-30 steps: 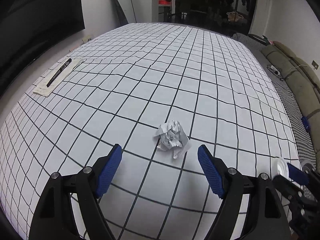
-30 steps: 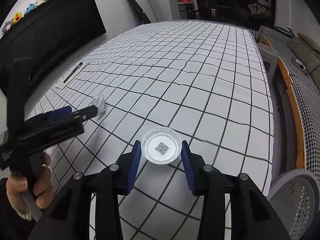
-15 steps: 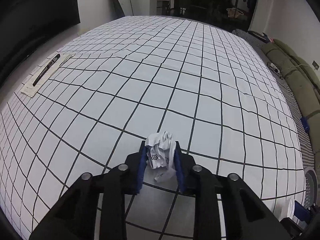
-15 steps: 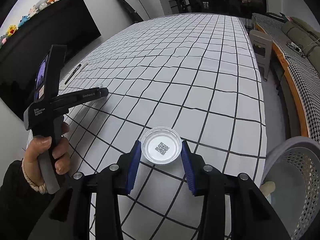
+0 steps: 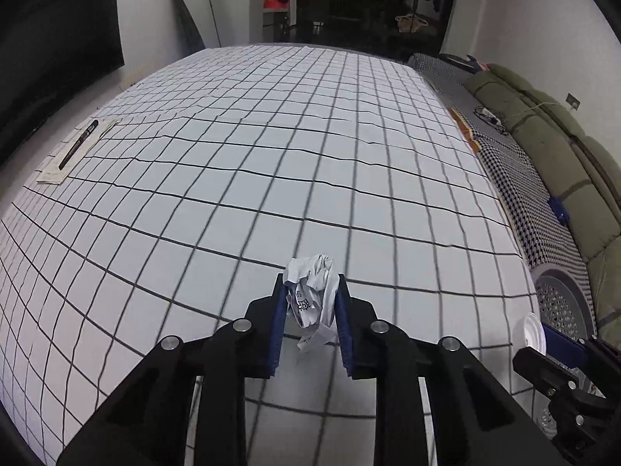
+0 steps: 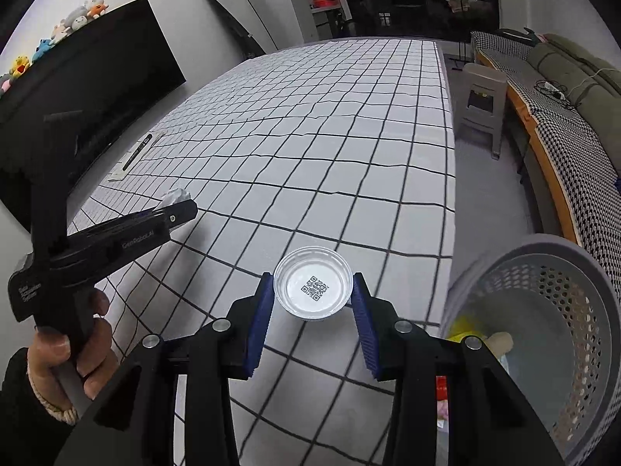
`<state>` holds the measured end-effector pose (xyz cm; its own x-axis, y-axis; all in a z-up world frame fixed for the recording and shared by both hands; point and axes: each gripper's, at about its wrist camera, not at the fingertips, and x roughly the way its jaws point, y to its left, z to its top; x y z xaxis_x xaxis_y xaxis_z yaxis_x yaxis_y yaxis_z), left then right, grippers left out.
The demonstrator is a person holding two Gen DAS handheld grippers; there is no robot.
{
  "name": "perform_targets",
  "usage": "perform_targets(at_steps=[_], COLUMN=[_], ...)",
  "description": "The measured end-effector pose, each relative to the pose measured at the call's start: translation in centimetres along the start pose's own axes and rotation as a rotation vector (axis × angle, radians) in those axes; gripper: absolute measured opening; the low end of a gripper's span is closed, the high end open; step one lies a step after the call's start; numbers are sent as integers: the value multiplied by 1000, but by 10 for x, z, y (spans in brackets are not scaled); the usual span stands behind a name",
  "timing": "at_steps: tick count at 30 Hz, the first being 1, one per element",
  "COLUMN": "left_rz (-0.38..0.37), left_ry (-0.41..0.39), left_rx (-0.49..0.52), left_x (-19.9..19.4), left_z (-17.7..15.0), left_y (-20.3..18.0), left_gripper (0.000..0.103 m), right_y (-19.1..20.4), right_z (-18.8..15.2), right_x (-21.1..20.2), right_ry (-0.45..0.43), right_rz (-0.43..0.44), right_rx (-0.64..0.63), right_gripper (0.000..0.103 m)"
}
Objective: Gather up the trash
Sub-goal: 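Carry the foil and white lid over the grey wastebasket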
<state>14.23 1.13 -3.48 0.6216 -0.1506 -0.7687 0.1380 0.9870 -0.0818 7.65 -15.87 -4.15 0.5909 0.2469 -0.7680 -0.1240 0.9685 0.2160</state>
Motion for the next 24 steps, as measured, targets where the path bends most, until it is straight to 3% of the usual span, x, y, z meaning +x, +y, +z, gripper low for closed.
perform_targets(at_steps=[12,18,24], left_rz=[-119,-177,-183], left_ry=[-81,-59,-45], left_rx=[171,257,286], left_x=[-61,-63,-56], left_z=[-42,-62,-71], left_y=[-119,-171,-203], left_gripper=[24,24,25], right_y=[-96,-147,-177], right_z=[-62,-90,-107], right_x=[-86,-119,-128], right_ry=[-71,-96,-113], right_rz=[-146,-225,-246], right_rx=[151,235,276], right_gripper=[39,39,39])
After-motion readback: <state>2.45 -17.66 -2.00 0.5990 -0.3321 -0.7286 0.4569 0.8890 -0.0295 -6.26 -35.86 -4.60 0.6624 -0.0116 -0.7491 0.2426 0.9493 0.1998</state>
